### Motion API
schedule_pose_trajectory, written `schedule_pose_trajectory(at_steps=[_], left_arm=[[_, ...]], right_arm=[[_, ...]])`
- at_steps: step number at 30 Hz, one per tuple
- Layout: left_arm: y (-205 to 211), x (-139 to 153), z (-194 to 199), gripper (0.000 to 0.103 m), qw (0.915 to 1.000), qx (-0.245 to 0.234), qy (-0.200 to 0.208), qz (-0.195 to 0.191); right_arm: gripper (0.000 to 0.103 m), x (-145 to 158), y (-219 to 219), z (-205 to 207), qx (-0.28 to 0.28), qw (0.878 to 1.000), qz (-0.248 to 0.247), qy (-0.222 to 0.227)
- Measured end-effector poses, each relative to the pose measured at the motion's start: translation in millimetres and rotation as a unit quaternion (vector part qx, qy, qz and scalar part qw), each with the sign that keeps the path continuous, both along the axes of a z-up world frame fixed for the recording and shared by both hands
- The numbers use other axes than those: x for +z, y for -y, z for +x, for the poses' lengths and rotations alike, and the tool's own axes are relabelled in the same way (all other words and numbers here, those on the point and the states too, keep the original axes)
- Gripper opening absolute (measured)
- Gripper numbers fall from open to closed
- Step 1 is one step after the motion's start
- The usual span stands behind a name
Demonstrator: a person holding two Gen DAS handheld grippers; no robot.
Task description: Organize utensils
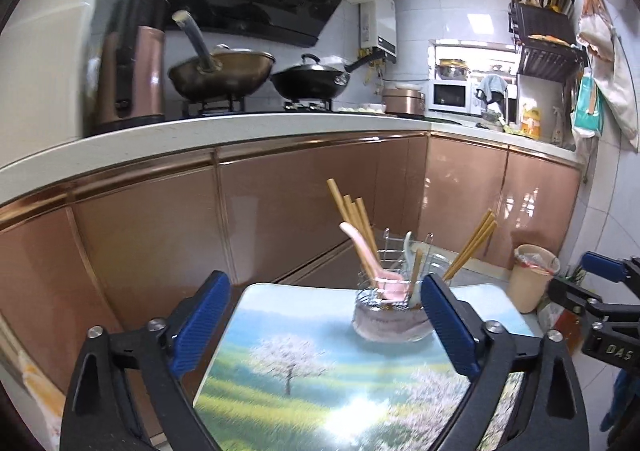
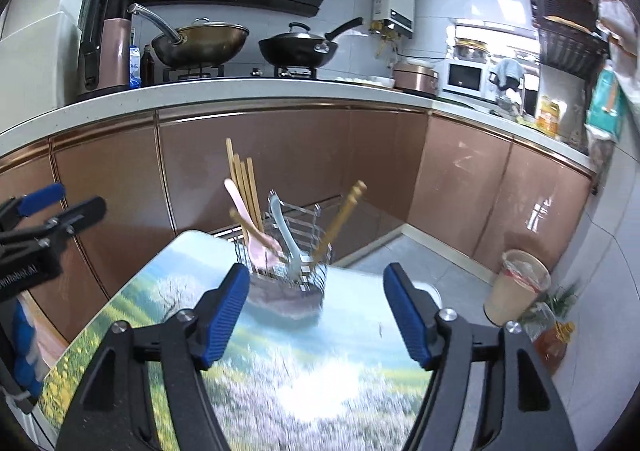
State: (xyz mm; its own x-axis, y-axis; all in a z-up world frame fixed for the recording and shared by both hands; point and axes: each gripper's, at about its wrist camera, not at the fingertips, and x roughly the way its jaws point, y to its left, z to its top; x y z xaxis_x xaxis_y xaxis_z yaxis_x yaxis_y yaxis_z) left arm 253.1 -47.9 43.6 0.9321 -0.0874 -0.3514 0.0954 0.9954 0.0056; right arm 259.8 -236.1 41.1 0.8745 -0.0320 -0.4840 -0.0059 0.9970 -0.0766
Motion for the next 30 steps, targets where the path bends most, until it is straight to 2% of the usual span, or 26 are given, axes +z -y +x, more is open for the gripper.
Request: schedule_pose_trajectory(at_steps=[6,13,30], left_arm=[[-6,-4,-38,0.102,0.9997,0.011,0.013,0.020],[-19,-1,-77,0.103,0.9992,0.017,0.029,0.022],[-44,-6,-138,0.103,0.9990,0.009,0.037,0.024]], right_arm=[[0.086,-3,7,-48,-0.018,1.000,-0.003,0.010],[0.092,-4,11,-95,-0.037,0.999,0.008,0.036],[0.093,-25,11,-158,-0.065,0.997,0.021,0.037]])
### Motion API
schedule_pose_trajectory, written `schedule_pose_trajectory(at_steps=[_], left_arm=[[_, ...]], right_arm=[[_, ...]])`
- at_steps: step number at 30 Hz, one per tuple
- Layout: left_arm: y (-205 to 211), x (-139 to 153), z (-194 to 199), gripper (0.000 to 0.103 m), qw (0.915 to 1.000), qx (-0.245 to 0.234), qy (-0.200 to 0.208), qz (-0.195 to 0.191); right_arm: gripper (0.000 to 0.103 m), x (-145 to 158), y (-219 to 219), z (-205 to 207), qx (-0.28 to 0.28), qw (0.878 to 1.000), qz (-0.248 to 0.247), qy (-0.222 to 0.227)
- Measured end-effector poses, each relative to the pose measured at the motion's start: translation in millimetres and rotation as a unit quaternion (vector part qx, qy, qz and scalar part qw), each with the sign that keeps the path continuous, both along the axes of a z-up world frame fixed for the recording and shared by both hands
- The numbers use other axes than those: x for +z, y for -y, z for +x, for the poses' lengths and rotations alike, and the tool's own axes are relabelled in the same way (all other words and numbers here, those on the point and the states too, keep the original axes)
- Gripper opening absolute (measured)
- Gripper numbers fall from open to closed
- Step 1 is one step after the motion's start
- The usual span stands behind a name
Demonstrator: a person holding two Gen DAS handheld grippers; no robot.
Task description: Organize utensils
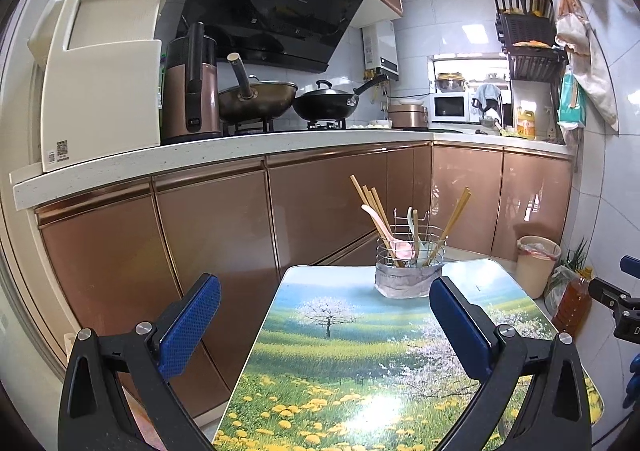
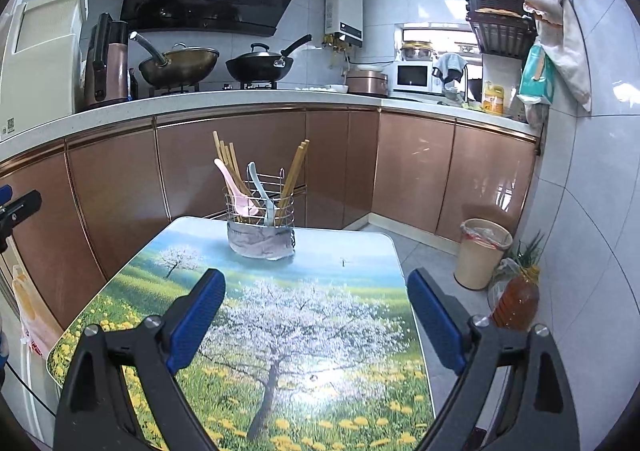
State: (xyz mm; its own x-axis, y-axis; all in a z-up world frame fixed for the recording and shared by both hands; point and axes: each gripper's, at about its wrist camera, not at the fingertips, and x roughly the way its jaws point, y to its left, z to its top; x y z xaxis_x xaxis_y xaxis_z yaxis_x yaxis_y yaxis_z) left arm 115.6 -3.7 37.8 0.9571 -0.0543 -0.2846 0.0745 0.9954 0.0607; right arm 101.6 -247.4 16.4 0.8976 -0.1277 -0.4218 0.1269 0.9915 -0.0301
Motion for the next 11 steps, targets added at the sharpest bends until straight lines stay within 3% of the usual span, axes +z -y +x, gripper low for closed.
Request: schedule_pose_trajectory(at_steps=[11], left_arm=[[-8,-1,-12,0.103,0.9999,-0.006,-0.007,-0.006]], right_arm=[[0.093,2,3,-23,-0.012,1.000,-0.004,0.009]])
